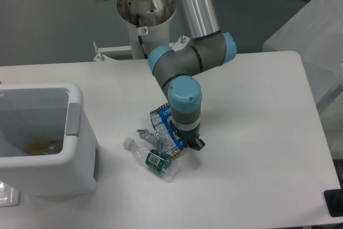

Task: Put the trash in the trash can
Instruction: 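Lift the gripped snack wrapper up off the table, then carry the wrapper over the white bin and open the gripper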

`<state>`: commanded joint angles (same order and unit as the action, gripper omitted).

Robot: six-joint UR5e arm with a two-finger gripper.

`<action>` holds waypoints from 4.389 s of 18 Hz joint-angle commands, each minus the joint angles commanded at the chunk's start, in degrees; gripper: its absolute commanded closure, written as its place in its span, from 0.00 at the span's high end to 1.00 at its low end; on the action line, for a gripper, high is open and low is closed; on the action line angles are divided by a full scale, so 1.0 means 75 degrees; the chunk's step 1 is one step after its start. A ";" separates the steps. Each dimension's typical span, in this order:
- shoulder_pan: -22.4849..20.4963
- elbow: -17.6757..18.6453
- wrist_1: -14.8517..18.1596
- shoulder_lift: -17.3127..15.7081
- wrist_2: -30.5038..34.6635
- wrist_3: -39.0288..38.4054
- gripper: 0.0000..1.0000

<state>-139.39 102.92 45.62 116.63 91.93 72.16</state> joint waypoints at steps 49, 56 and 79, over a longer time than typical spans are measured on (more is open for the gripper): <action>-0.0141 -0.1783 0.0469 -0.3808 -0.5004 -0.4700 0.11; 0.1006 -0.1313 0.0434 -0.3938 -0.4981 -0.4664 0.11; 0.1689 -0.0738 0.0387 -0.3680 -0.4945 -0.6218 1.00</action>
<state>-126.73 97.38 48.52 89.03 54.84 25.53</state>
